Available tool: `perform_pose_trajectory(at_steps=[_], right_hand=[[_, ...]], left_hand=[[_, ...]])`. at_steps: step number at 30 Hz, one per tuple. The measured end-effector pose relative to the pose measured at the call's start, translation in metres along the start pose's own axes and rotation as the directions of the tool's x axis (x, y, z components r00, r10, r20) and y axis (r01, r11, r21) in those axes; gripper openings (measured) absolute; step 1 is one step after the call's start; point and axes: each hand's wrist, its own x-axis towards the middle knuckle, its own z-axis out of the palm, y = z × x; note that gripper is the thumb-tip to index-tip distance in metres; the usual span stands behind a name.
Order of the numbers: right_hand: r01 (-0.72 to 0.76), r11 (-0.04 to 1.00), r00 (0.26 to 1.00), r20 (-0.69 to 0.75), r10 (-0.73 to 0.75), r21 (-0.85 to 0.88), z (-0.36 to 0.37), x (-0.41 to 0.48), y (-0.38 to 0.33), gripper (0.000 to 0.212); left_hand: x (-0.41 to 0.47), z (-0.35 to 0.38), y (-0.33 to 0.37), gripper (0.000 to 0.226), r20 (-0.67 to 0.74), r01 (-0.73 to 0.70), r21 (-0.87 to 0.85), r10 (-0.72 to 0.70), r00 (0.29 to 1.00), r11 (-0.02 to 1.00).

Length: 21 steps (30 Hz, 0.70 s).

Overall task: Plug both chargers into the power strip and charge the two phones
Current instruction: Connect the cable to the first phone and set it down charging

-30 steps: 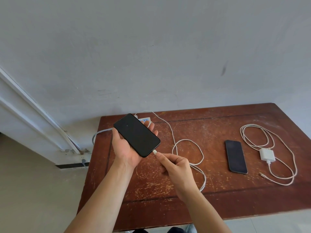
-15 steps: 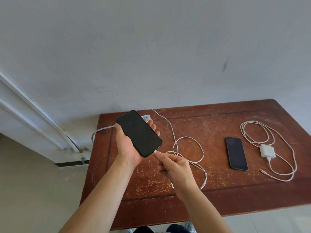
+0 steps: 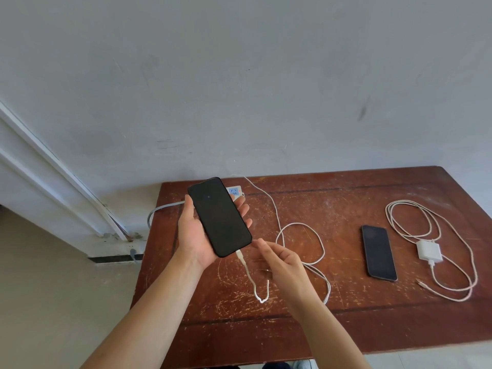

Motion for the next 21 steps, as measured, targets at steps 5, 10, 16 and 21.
perform_pose_trajectory(at_steps=[5, 10, 16, 21], right_hand=[[-0.044, 0.996, 0.999, 0.028, 0.042, 0.075, -0.003, 0.004, 0.001, 0.034], [-0.042, 0.997, 0.998, 0.048, 0.039, 0.072, -0.002, 0.008, 0.007, 0.037], [-0.048, 0.995, 0.997, 0.057, 0.043, 0.092, -0.004, 0.010, 0.009, 0.036], [-0.041, 0.995, 0.996, 0.077, 0.034, 0.091, -0.005, 0.010, 0.009, 0.034]], left_hand=[[0.005, -0.001, -0.001, 0.090, -0.030, 0.035, 0.073, -0.033, 0.999, 0.997], [0.010, -0.001, -0.004, 0.093, -0.022, 0.034, 0.094, -0.032, 0.999, 0.995], [0.011, -0.002, -0.005, 0.093, -0.010, 0.048, 0.083, -0.048, 0.999, 0.995], [0.012, 0.000, -0.006, 0.094, -0.006, 0.049, 0.076, -0.049, 0.999, 0.996]])
